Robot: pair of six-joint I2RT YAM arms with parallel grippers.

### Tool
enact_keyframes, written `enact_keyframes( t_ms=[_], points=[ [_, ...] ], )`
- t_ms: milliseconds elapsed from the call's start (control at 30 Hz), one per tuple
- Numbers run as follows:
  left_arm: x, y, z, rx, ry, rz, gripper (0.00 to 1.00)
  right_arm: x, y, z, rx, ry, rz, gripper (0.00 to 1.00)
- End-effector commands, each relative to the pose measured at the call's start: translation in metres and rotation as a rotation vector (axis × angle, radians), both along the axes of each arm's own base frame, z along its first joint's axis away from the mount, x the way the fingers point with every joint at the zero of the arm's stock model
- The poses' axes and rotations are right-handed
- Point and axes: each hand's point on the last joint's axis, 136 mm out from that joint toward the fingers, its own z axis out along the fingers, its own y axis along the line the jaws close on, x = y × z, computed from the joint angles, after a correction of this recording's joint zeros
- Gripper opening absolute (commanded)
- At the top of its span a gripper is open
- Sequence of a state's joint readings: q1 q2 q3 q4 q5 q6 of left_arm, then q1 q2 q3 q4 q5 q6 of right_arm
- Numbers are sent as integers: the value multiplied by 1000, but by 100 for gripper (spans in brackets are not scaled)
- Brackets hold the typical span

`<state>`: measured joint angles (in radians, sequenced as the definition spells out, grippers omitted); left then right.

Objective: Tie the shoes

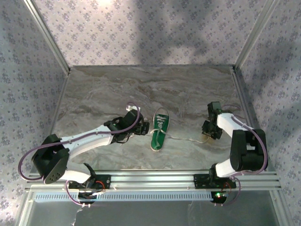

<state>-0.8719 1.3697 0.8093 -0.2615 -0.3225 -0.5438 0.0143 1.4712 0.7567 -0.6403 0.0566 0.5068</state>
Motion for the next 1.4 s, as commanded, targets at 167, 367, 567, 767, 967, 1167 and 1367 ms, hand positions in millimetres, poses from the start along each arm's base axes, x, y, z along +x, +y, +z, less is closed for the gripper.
enact_keyframes(
  t_ms=[167, 367, 567, 767, 967, 1167, 1367],
  points=[
    [-20, 34, 6, 89, 62, 63, 95, 4, 0, 7, 1, -15, 2, 10],
    [-52, 66, -21, 145, 213, 107, 92, 16, -2, 66, -77, -270, 18, 0],
    [-70, 81, -44, 140, 339, 136, 89, 18, 25, 124, -7, -537, 109, 0],
    [-79, 85, -54, 172, 428, 117, 83, 17, 42, 163, 36, -682, 188, 0],
    [-80, 80, -64, 212, 486, 96, 72, 18, 52, 177, 50, -716, 228, 0],
    [-76, 80, -71, 237, 496, 104, 63, 14, 63, 185, 70, -747, 275, 0],
    [-72, 77, -83, 257, 515, 107, 54, 10, 66, 197, 64, -771, 301, 0]
  ],
)
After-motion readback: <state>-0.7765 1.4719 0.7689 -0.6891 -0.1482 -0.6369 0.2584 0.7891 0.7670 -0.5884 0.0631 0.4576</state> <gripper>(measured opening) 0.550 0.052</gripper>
